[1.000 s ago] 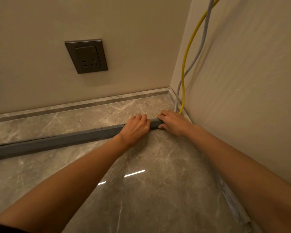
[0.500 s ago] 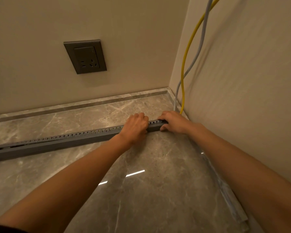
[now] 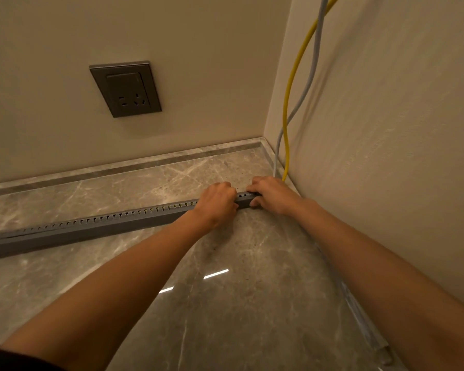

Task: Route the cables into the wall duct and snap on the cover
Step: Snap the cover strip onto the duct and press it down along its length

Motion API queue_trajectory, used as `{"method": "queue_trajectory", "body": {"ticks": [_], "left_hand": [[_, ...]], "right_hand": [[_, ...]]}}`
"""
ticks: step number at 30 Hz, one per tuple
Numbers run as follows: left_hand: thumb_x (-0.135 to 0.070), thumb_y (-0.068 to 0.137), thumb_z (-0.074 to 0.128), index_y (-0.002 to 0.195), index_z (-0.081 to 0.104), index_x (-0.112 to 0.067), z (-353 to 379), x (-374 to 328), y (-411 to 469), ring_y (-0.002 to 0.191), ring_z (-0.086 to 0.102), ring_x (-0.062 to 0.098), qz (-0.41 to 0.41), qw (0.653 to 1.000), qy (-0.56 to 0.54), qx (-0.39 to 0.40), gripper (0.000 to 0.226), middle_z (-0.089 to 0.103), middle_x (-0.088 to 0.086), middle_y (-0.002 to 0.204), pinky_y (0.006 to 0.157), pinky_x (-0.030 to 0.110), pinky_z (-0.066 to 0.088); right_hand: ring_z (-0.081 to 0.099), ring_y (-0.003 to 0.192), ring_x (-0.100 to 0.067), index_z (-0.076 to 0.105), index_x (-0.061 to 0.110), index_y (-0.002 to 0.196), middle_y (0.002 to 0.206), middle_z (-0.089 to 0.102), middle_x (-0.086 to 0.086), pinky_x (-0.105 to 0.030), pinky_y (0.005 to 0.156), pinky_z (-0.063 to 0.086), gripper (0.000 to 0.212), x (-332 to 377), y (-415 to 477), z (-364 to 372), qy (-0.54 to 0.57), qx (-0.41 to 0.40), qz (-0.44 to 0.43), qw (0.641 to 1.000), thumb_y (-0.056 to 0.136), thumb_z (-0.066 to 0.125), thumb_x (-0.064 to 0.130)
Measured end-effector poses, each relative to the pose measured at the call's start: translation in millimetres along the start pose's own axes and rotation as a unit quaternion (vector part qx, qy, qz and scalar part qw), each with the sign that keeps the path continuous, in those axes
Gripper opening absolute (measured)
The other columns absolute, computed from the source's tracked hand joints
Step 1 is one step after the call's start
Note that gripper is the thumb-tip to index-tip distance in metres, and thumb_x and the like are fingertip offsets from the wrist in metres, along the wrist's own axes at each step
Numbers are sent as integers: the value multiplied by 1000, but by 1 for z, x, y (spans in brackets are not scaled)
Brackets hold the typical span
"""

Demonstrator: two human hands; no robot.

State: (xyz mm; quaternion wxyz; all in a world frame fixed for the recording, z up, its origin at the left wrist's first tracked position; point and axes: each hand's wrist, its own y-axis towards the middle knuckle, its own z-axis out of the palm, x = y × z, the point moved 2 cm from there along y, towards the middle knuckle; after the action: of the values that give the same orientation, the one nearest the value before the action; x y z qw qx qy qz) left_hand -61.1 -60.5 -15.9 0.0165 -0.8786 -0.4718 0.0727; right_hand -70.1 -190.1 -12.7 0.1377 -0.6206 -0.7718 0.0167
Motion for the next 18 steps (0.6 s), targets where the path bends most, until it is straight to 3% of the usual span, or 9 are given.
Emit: {"method": "queue_trajectory", "body": {"ticks": [9, 18], "left_hand": [[-22, 90, 57, 115, 55, -3, 2, 10, -4, 105, 54, 30, -10, 999, -50, 21, 31, 55, 16, 117, 85, 38, 46], [-15, 90, 53, 119, 48, 1, 7, 17, -12, 113, 50, 32, -20, 999, 0, 26, 33, 52, 19, 124, 93, 38, 43]], "right_hand": [[46, 118, -28, 56, 6, 119, 125, 51, -14, -37, 94, 40, 33, 3, 0, 8, -16, -11, 8, 1000, 89, 60, 18], [50, 115, -29, 56, 5, 117, 124, 53, -13, -39, 93, 43, 34, 8, 2, 5, -70, -8, -7, 998, 88, 62, 22]]}}
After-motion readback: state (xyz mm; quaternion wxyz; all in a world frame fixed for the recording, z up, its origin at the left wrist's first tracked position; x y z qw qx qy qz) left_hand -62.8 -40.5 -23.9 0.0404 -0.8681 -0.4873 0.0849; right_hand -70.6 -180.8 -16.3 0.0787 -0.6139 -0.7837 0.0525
